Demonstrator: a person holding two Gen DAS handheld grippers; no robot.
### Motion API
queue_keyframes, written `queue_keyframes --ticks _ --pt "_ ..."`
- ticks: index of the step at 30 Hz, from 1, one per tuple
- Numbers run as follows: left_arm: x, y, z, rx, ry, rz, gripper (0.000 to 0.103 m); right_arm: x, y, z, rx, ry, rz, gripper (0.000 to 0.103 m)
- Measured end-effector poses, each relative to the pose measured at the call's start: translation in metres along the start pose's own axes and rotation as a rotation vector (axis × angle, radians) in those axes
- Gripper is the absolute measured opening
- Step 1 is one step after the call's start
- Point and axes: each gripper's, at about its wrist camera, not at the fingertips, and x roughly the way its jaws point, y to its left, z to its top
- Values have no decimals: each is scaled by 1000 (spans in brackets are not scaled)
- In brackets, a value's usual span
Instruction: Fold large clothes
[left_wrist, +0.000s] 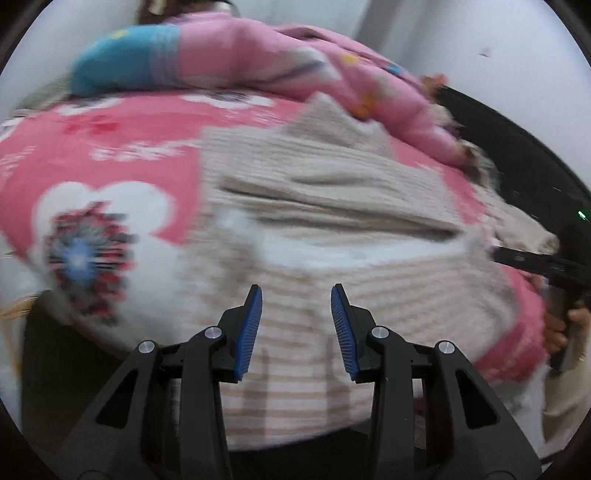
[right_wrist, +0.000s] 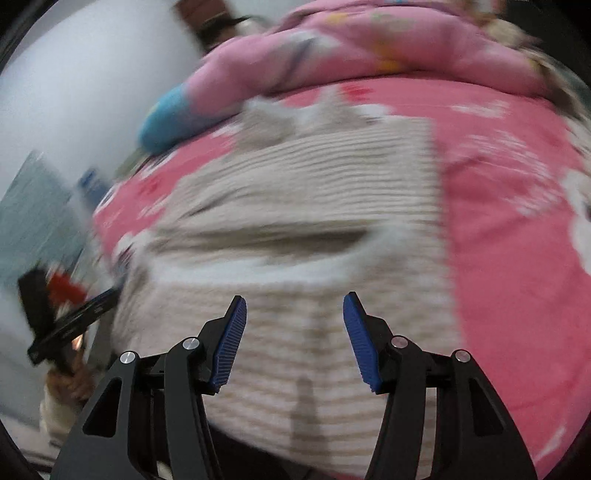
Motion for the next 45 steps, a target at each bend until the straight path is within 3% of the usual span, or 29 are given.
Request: queue_keyframes --ticks 1,2,6,8,10,12,13,20,24,25,27,29,32,35,39,42,44,45 --pt "8 -7 -2 3 28 -37 37 6 12 -1 -32 19 21 65" --pt "18 -13 -5 10 56 -52 37 15 25 -4 -70 42 34 66" --pt "47 -20 -11 14 99 -9 36 46 35 -11 -87 97 -29 66" --pt "53 -15 -12 -13 90 -8 24 58 28 -14 -42 122 -32 55" --pt "54 -13 -11 -6 87 -1 13 59 29 -15 -31 119 6 31" --pt "51 -15 -9 13 77 -5 8 55 35 -16 -67 100 -2 10" --pt "48 -18 -8 31 66 0 7 52 38 -15 -87 93 -15 6" --pt "21 -33 18 115 -66 42 6 25 57 3 -128 -32 -55 5" --pt "56 -23 11 121 25 97 7 55 51 7 -117 2 -87 5" --pt "69 -19 5 119 60 109 12 72 47 4 -121 39 -107 5" --pt "74 -16 -2 124 47 106 13 90 42 -2 -118 63 -113 7" --pt "65 -15 1 120 43 88 16 83 41 1 -115 55 -90 13" --pt "41 -8 7 112 -17 87 24 55 33 7 -101 19 -71 39" --pt "27 3 19 98 -75 152 24 19 13 11 -83 -97 -166 47" --pt "36 28 31 68 -51 303 24 9 -25 17 -7 -124 -323 47" --pt "48 40 32 54 -19 346 29 27 -41 18 -25 -79 -411 47" --pt "53 39 32 72 -18 363 29 37 -44 17 -39 -55 -405 36" --pt "54 37 31 87 -18 374 29 41 -44 16 -50 -45 -406 21"
